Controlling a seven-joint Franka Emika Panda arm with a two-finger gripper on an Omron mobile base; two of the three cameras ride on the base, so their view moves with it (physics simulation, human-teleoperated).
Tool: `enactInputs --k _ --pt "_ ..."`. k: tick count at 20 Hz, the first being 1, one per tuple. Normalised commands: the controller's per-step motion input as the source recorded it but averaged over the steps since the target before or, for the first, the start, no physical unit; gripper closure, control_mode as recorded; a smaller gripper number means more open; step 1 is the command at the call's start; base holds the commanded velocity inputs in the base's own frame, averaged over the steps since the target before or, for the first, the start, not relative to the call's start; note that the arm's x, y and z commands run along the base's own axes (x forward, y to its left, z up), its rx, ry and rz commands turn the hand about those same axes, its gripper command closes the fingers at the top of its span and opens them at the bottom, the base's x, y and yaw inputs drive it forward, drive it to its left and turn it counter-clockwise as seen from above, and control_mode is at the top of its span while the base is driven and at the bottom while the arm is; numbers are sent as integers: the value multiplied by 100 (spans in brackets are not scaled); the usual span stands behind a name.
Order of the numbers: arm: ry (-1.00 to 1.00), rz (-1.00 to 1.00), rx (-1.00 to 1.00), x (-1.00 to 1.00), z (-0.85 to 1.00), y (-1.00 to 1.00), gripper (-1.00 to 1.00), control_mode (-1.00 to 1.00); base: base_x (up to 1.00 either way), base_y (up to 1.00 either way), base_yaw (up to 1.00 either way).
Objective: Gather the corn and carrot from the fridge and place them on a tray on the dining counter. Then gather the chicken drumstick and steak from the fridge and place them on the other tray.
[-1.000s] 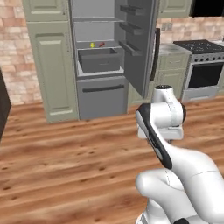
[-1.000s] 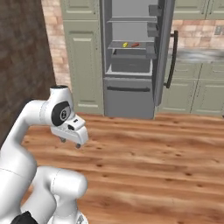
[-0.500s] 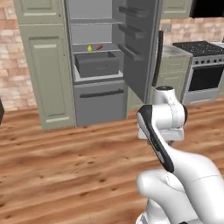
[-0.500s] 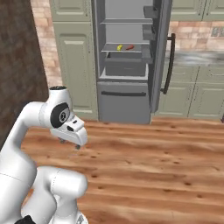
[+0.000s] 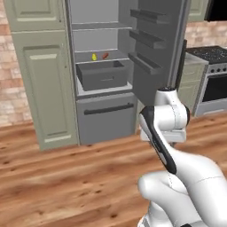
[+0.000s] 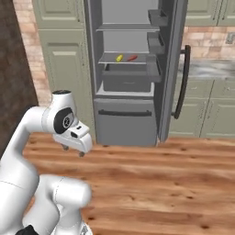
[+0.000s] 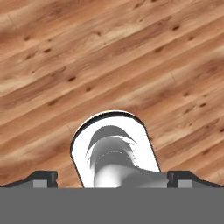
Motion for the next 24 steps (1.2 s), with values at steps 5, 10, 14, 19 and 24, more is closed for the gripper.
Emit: enactInputs --k 5,10,14,19,24 --pt "0 0 0 0 0 0 -100 100 89 27 0" --pt "0 0 0 0 0 0 -100 100 80 15 0" --pt "0 0 0 0 0 0 -100 100 68 0 1" --pt "0 0 0 0 0 0 -100 100 60 0 0" --pt "0 0 0 0 0 0 -100 100 59 -4 0"
